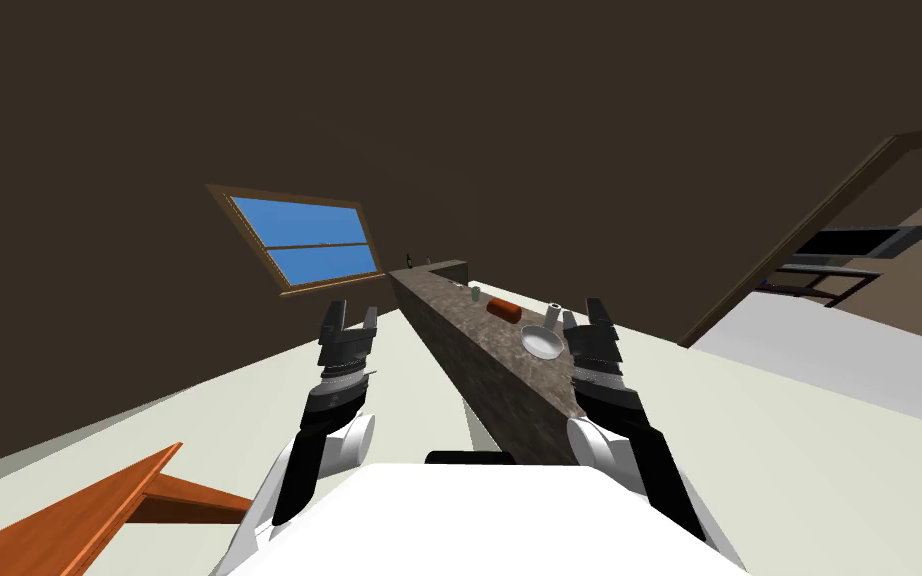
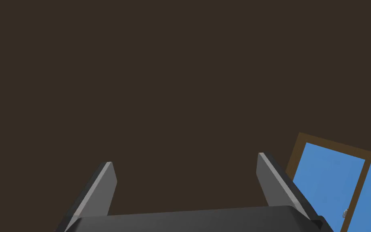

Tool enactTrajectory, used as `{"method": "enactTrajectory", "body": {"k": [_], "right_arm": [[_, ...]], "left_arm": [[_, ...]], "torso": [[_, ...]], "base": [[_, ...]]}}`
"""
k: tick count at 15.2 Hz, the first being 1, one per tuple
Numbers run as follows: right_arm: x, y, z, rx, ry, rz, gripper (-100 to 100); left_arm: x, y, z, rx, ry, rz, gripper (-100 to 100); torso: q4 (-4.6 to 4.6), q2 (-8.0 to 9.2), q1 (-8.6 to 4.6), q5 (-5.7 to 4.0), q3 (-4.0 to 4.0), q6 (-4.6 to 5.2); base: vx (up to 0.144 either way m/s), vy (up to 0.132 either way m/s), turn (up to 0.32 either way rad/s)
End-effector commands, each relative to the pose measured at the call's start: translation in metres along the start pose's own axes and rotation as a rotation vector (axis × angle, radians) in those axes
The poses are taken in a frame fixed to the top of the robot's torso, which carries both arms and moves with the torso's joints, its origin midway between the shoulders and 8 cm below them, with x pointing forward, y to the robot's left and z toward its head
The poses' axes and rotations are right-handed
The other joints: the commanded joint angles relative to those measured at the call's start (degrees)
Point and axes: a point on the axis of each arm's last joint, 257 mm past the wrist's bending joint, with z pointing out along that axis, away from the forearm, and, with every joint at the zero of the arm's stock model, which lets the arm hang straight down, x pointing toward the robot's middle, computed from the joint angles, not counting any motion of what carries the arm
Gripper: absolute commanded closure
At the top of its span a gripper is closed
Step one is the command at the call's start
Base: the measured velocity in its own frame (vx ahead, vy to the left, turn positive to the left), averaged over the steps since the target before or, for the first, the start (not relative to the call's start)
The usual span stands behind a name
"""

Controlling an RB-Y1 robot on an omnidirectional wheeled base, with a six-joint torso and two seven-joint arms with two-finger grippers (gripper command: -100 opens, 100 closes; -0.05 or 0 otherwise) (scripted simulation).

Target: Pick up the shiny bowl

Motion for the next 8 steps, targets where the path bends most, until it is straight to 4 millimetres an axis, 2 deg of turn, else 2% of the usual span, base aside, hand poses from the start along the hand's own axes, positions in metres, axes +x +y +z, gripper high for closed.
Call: {"method": "enactTrajectory", "body": {"k": [1,8], "right_arm": [[0.004,-0.004,-0.002,0.005,0.042,-0.03,-100],[0.008,-0.021,-0.012,0.036,0.145,-0.12,-100]], "left_arm": [[0.0,0.0,0.0,0.0,0.0,0.0,0],[0.0,0.0,0.0,0.0,0.0,0.0,0]], "torso": [[0.0,0.0,0.0,0.0,0.0,0.0],[-0.02,-0.08,0.08,0.02,-0.04,-0.01]], "base": [[0.005,0.009,0.02],[0.018,0.022,0.029]]}}
